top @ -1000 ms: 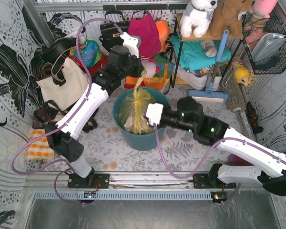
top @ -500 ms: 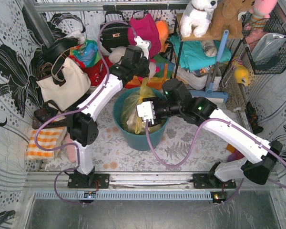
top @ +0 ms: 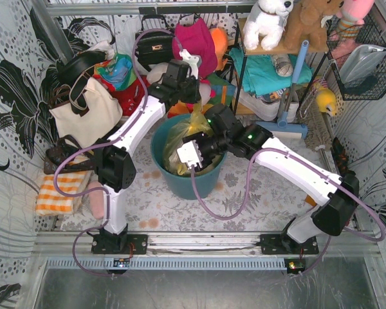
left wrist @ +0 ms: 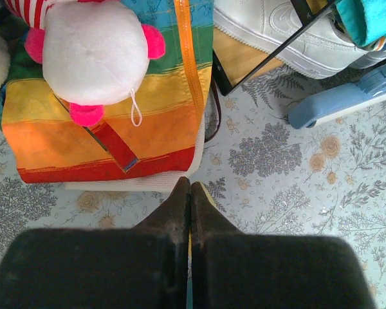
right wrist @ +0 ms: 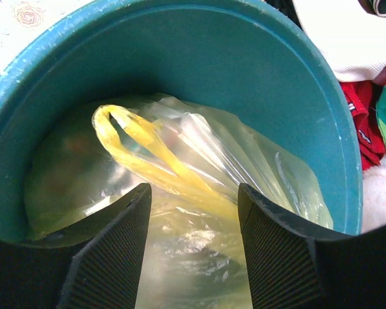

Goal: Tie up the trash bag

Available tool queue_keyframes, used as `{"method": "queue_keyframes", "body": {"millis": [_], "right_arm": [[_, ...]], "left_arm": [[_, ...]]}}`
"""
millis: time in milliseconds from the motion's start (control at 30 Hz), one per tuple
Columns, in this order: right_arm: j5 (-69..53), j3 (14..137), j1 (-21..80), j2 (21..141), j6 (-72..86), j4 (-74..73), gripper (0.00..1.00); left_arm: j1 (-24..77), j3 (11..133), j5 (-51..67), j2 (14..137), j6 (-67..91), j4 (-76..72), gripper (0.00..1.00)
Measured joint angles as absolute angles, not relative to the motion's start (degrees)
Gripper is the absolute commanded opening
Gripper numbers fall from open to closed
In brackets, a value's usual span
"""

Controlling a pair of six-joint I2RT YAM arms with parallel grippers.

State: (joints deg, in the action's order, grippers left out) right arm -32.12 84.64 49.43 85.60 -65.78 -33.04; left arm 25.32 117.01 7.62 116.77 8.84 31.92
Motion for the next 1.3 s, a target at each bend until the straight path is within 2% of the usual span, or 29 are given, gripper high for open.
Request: {"method": "queue_keyframes", "body": {"millis": [133, 233, 300, 433, 500, 667, 967, 1300], "right_arm": [[-33.28, 85.45, 49.41, 87.68, -67.16, -33.52, 0.53], [-34.2, 86.8, 49.41, 89.34, -67.61, -33.93, 0.46], [-34.92, 87.31, 49.41, 89.93, -68.01, -33.91, 0.38], [-36.6, 87.7, 49.41, 90.06, -68.1, -33.85, 0.08], [-37.43, 88.09, 49.41, 90.04, -67.88, -33.78, 0.01], [-38.3, 87.48, 49.41, 88.42, -64.18, -29.23, 0.0], [-38.17, 72.49, 49.41, 73.34, -46.48, -4.99, 0.0], [-39.81, 57.84, 49.41, 64.05, -19.31, 19.05, 0.0]], "left_arm": [[25.3, 117.01, 8.38, 116.77, 9.1, 32.16, 0.0], [25.3, 117.01, 8.64, 116.77, 9.15, 32.18, 0.0], [25.32, 117.01, 8.75, 116.77, 9.15, 32.16, 0.0], [25.32, 116.99, 8.88, 116.77, 9.17, 32.16, 0.0], [25.32, 116.86, 8.91, 116.75, 9.17, 32.1, 0.0], [25.32, 115.63, 9.04, 116.55, 9.26, 31.73, 0.0], [25.32, 111.0, 8.99, 112.33, 10.04, 30.55, 0.0], [25.32, 92.95, 6.79, 91.92, 13.02, 21.37, 0.0]]}}
